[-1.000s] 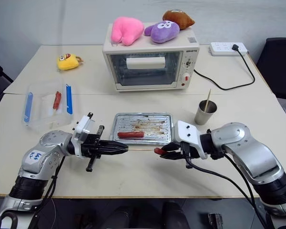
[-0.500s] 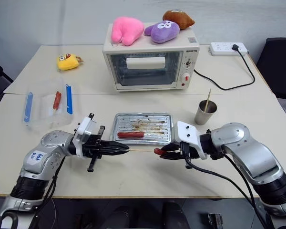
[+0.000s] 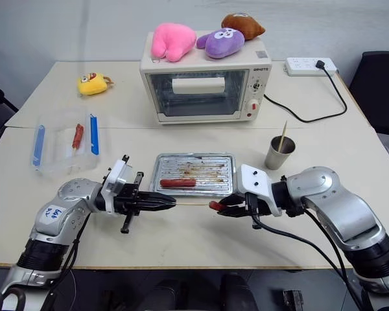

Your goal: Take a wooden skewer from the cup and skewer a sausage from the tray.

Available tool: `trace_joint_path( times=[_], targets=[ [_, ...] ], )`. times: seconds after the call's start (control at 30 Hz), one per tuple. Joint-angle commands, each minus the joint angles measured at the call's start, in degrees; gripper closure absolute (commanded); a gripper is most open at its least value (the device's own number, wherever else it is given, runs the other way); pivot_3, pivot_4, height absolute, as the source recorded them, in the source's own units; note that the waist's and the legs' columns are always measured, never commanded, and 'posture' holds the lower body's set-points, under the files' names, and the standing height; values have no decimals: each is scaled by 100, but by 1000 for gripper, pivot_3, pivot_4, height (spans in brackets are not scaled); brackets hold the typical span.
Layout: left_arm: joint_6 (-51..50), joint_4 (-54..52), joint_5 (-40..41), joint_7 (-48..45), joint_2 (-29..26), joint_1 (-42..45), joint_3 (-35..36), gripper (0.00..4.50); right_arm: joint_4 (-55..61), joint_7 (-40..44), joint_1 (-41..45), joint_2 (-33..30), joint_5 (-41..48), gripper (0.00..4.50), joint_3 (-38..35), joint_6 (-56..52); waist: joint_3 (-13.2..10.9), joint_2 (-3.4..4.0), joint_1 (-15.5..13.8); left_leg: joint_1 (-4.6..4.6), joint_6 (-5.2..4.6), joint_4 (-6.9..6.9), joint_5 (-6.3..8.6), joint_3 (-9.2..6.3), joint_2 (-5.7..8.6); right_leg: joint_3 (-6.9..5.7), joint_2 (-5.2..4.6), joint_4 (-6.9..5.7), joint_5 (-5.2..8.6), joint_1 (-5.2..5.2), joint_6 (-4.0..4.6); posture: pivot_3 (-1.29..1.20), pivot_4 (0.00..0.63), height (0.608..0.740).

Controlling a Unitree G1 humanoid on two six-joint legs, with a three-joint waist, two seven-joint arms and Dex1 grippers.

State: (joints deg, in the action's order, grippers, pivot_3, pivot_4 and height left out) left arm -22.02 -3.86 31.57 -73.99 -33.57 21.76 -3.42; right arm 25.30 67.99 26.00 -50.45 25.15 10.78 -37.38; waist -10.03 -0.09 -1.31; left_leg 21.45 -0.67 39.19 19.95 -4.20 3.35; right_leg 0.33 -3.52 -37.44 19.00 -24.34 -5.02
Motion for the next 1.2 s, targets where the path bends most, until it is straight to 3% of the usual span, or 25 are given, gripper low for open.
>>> trace_joint_path(
  times=[0.03,0.6,1.2],
  targets=[
    [84,-75,-9,-15,34,60,-27,4500,223,38,103,-22,40,3692,-23,74,0,0,0,0,0,0,0,0,0,0,0,0,0,0,0,0,150,740],
    [115,-63,-118,32,161,83,-155,4500,297,14,259,19,72,3692,53,-47,0,0,1,0,0,1,0,0,0,0,0,-1,0,0,0,0,150,740],
    [83,-133,-222,336,664,113,-428,4500,249,13,542,142,28,3692,291,-98,0,0,-1,0,0,3,0,1,1,1,0,-2,0,0,0,0,150,740]
  ],
)
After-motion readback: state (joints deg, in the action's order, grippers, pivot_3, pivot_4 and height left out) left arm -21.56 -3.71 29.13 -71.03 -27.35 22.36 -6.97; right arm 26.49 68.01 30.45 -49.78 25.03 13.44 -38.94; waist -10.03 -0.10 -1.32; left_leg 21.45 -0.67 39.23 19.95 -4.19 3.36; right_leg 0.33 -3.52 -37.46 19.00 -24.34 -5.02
